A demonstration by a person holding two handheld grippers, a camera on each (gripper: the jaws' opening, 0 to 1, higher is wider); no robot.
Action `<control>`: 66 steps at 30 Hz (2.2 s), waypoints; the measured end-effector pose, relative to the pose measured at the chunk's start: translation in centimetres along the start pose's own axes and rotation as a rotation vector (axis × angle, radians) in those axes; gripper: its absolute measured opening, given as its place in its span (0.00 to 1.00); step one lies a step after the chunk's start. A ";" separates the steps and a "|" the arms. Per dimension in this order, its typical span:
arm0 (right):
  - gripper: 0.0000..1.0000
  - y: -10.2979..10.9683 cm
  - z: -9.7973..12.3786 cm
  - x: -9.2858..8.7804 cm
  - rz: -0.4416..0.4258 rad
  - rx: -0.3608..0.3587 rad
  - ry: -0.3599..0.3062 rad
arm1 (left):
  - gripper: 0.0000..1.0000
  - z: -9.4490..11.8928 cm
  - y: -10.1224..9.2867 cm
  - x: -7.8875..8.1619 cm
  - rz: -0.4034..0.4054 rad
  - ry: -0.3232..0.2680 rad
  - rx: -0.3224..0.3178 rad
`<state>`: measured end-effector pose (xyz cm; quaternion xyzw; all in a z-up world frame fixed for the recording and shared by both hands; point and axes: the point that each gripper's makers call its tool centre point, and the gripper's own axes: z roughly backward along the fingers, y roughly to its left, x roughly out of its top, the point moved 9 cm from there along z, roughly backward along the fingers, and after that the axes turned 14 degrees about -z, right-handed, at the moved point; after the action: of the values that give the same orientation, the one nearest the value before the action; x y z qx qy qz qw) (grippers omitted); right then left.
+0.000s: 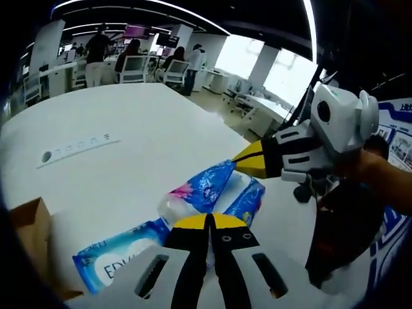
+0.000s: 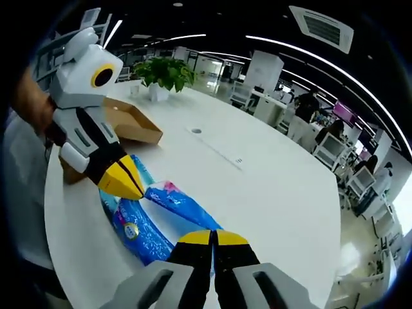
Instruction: Operate the shoe box by opening the lid, removing the specified soft item, and placing it in the target area until the item is outside and the box remains undamaged.
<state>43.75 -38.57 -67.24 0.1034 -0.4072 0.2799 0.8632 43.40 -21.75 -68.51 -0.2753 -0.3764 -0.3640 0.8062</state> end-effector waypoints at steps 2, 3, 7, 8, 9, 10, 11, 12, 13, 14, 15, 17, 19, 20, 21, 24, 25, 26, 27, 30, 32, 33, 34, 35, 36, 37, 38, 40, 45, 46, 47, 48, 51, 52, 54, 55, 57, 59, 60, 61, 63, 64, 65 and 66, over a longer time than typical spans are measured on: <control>0.00 -0.3 -0.1 -0.2 -0.007 -0.003 0.001 | 0.00 -0.5 0.0 0.0 -0.001 0.004 -0.004; 0.00 -0.5 -0.1 -0.4 -0.009 -0.004 0.002 | 0.00 -0.7 -0.1 -0.1 -0.002 0.007 -0.010; 0.00 -0.9 -0.5 -1.0 -0.019 -0.008 0.010 | 0.00 -1.7 -0.1 -0.4 -0.004 0.020 -0.021; 0.00 -1.0 -0.6 -1.2 -0.021 -0.009 0.013 | 0.00 -1.9 -0.1 -0.5 -0.002 0.026 -0.026; 0.00 -1.1 -0.6 -1.3 -0.020 -0.011 0.015 | 0.00 -2.1 -0.2 -0.6 -0.002 0.030 -0.029; 0.00 -1.2 -0.7 -1.5 -0.020 -0.012 0.017 | 0.00 -2.4 -0.2 -0.7 -0.003 0.034 -0.032; 0.00 -1.3 -0.7 -1.7 -0.026 -0.014 0.019 | 0.00 -2.6 -0.2 -0.8 -0.003 0.038 -0.037; 0.00 -1.3 -0.8 -1.8 -0.030 -0.016 0.019 | 0.00 -2.8 -0.3 -0.9 -0.005 0.042 -0.040; 0.00 -1.3 -0.8 -2.1 -0.036 -0.017 0.021 | 0.00 -3.0 -0.3 -1.0 -0.007 0.046 -0.042; 0.00 -1.3 -0.8 -2.2 -0.037 -0.017 0.021 | 0.00 -3.1 -0.3 -1.1 -0.008 0.047 -0.043; 0.00 -1.3 -0.9 -2.5 -0.040 -0.017 0.025 | 0.00 -3.3 -0.2 -1.4 -0.005 0.053 -0.044; 0.00 -1.2 -1.1 -2.9 -0.047 -0.016 0.030 | 0.00 -3.6 -0.2 -1.7 0.002 0.064 -0.049; 0.00 -1.2 -1.2 -3.3 -0.050 -0.014 0.034 | 0.00 -3.9 -0.2 -2.1 0.003 0.074 -0.051; 0.00 -1.1 -1.2 -3.4 -0.054 -0.014 0.036 | 0.00 -4.0 -0.3 -2.2 0.003 0.078 -0.056; 0.00 -1.1 -1.3 -3.6 -0.055 -0.014 0.039 | 0.00 -4.0 -0.3 -2.3 0.002 0.081 -0.058; 0.00 -0.9 -1.5 -3.8 -0.058 -0.011 0.045 | 0.00 -4.2 -0.3 -2.7 0.001 0.091 -0.061; 0.00 -0.9 -1.6 -3.9 -0.061 -0.011 0.047 | 0.00 -4.3 -0.3 -2.8 0.008 0.094 -0.062; 0.00 -1.0 -1.8 -4.0 -0.061 -0.009 0.048 | 0.00 -4.3 -0.3 -2.9 0.009 0.096 -0.061; 0.00 -1.0 -1.9 -4.1 -0.062 -0.009 0.049 | 0.00 -4.4 -0.2 -3.0 0.008 0.097 -0.060; 0.00 -0.8 -2.0 -4.2 -0.064 -0.007 0.054 | 0.00 -4.5 -0.1 -3.3 0.007 0.106 -0.062; 0.00 -0.6 -2.2 -4.5 -0.059 -0.005 0.061 | 0.00 -4.7 0.0 -3.6 0.011 0.114 -0.060; 0.00 -0.6 -2.3 -4.6 -0.055 -0.007 0.065 | 0.00 -4.7 0.1 -3.7 0.018 0.116 -0.058; 0.00 -0.5 -2.3 -4.7 -0.052 -0.006 0.068 | 0.00 -4.7 0.1 -3.8 0.022 0.118 -0.058; 0.00 -0.4 -2.4 -4.8 -0.052 -0.007 0.071 | 0.00 -4.7 0.0 -3.9 0.023 0.119 -0.059; 0.00 -0.4 -2.4 -4.9 -0.050 -0.007 0.072 | 0.00 -4.8 0.0 -4.1 0.020 0.122 -0.060; 0.00 -0.4 -2.4 -5.0 -0.050 -0.007 0.072 | 0.00 -4.8 0.0 -4.1 0.018 0.123 -0.061; 0.00 -0.4 -2.4 -5.0 -0.051 -0.009 0.073 | 0.00 -4.8 -0.1 -4.2 0.014 0.124 -0.064; 0.00 -0.4 -2.4 -5.1 -0.050 -0.012 0.076 | 0.00 -4.9 -0.1 -4.2 0.009 0.124 -0.062; 0.00 -0.5 -2.4 -5.2 -0.049 -0.023 0.076 | 0.00 -5.0 0.0 -4.1 0.011 0.119 -0.058; 0.00 -0.5 -2.4 -5.2 -0.052 -0.025 0.075 | 0.00 -5.0 0.0 -4.0 0.017 0.119 -0.058; 0.00 -0.5 -2.4 -5.2 -0.054 -0.026 0.075 | 0.00 -5.0 0.0 -4.0 0.021 0.117 -0.057; 0.00 -0.5 -2.5 -5.2 -0.054 -0.026 0.076 | 0.00 -5.0 0.1 -4.0 0.021 0.117 -0.056; 0.00 -0.5 -2.7 -5.1 -0.054 -0.027 0.075 | 0.00 -5.0 0.3 -4.1 0.032 0.114 -0.054; 0.00 -0.5 -2.8 -5.0 -0.056 -0.028 0.075 | 0.00 -4.9 0.3 -4.1 0.033 0.113 -0.054; 0.00 -0.5 -2.9 -5.0 -0.055 -0.029 0.074 | 0.00 -4.9 0.4 -4.1 0.035 0.109 -0.051; 0.00 -0.4 -3.0 -4.9 -0.054 -0.030 0.074 | 0.00 -4.8 0.5 -4.1 0.036 0.110 -0.052; 0.00 -0.3 -3.1 -4.9 -0.049 -0.033 0.076 | 0.00 -4.7 0.6 -4.2 0.042 0.106 -0.056; 0.00 -0.2 -3.1 -4.8 -0.049 -0.036 0.076 | 0.00 -4.6 0.6 -4.3 0.044 0.103 -0.060; 0.00 -0.2 -3.2 -4.8 -0.049 -0.038 0.078 | 0.00 -4.6 0.6 -4.3 0.042 0.101 -0.059; 0.00 -0.2 -3.2 -4.8 -0.048 -0.038 0.079 | 0.00 -4.5 0.7 -4.3 0.040 0.100 -0.056; 0.00 0.0 -3.2 -4.8 -0.048 -0.043 0.082 | 0.00 -4.4 0.7 -4.3 0.036 0.098 -0.054; 0.00 0.0 -3.2 -4.8 -0.045 -0.045 0.083 | 0.00 -4.3 0.7 -4.3 0.035 0.098 -0.053; 0.00 0.1 -3.1 -4.8 -0.041 -0.048 0.085 | 0.00 -4.3 0.7 -4.3 0.034 0.099 -0.053; 0.00 0.1 -3.1 -4.8 -0.040 -0.051 0.087 | 0.00 -4.2 0.7 -4.3 0.032 0.100 -0.054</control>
<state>43.20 -39.12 -72.87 0.0773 -0.3743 0.2565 0.8878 43.76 -22.70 -74.46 -0.2843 -0.3213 -0.3743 0.8221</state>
